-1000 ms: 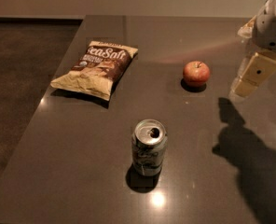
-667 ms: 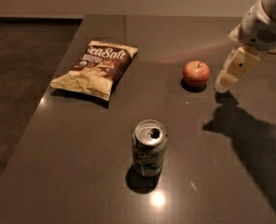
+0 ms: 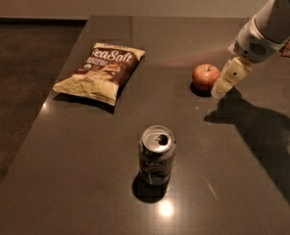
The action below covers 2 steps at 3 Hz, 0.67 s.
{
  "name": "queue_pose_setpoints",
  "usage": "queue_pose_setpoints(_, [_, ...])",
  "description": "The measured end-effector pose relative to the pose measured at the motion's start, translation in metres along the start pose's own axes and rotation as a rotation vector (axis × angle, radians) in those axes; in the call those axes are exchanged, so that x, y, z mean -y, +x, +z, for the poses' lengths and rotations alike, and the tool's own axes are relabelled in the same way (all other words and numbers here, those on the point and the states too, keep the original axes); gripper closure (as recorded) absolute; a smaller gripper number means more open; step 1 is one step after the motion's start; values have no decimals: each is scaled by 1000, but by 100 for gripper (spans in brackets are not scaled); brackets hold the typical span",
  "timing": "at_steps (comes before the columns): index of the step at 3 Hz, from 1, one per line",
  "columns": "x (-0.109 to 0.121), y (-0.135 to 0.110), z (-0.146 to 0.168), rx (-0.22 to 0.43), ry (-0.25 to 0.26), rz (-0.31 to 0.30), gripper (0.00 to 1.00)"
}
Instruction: Pick apple
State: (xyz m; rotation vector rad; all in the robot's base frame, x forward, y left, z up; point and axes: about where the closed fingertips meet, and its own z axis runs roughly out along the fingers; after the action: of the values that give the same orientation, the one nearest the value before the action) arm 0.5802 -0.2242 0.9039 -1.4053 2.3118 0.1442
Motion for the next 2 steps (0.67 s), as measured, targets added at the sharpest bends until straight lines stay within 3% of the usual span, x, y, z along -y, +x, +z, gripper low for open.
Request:
queue_pose_setpoints(1, [12, 4, 40, -5, -28, 26, 0])
queue_pose_setpoints(2, [14, 2, 57, -5, -45, 35, 0])
